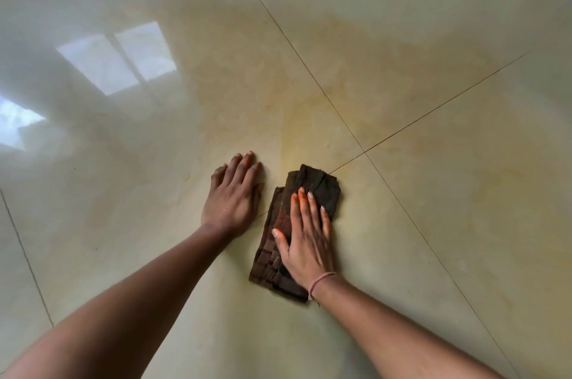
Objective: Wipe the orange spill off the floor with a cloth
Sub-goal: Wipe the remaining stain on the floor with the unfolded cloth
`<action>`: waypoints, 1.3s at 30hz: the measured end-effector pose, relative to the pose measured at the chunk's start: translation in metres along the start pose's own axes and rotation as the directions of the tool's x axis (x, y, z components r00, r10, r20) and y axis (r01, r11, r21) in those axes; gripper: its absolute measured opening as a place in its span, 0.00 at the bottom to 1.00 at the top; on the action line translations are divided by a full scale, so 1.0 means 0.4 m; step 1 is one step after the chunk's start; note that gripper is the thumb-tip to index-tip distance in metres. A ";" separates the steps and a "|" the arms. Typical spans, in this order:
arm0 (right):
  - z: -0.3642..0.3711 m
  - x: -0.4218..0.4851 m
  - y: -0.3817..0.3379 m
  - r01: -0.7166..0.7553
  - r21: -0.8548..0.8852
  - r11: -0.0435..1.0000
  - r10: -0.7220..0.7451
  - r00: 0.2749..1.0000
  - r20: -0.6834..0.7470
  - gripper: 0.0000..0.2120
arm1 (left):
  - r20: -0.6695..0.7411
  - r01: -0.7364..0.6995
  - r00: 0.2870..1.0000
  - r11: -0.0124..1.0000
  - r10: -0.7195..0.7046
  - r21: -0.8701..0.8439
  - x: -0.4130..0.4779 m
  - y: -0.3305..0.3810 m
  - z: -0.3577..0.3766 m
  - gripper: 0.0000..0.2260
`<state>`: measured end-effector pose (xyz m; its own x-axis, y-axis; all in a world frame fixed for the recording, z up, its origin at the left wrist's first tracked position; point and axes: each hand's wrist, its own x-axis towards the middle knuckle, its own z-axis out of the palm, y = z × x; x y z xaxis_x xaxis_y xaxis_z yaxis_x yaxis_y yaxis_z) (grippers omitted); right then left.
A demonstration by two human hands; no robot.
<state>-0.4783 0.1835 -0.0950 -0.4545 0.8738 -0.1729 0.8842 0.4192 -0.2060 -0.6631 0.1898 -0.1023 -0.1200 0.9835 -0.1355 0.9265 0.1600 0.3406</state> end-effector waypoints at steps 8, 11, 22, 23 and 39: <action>-0.042 0.292 0.150 -0.257 0.051 0.965 0.262 0.951 -0.162 0.39 | -0.057 -0.049 0.997 0.998 0.052 0.042 0.077 -0.014 -0.004 0.21; -0.043 0.409 0.083 -0.156 0.023 0.987 0.158 0.975 -0.154 0.39 | -0.070 0.016 0.997 1.000 -0.017 -0.014 0.071 -0.010 0.014 0.25; -0.107 0.406 0.323 -0.247 -0.047 0.968 0.239 0.963 -0.124 0.42 | -0.062 0.024 0.998 0.999 -0.026 -0.028 0.066 -0.012 0.011 0.26; -0.109 0.485 0.283 -0.271 -0.028 0.962 0.265 0.955 -0.130 0.42 | -0.070 0.021 0.997 0.999 -0.022 -0.025 0.067 -0.014 0.015 0.26; -0.082 0.594 0.072 -0.048 -0.045 0.998 0.044 0.995 -0.087 0.39 | -0.078 0.008 0.997 1.000 -0.007 0.020 0.076 -0.016 0.015 0.27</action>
<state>-0.5572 0.4113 -0.1103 -0.4042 0.9095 -0.0973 0.9089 0.3875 -0.1541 -0.6705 0.2181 -0.1142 -0.1539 0.9860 -0.0646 0.9323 0.1666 0.3211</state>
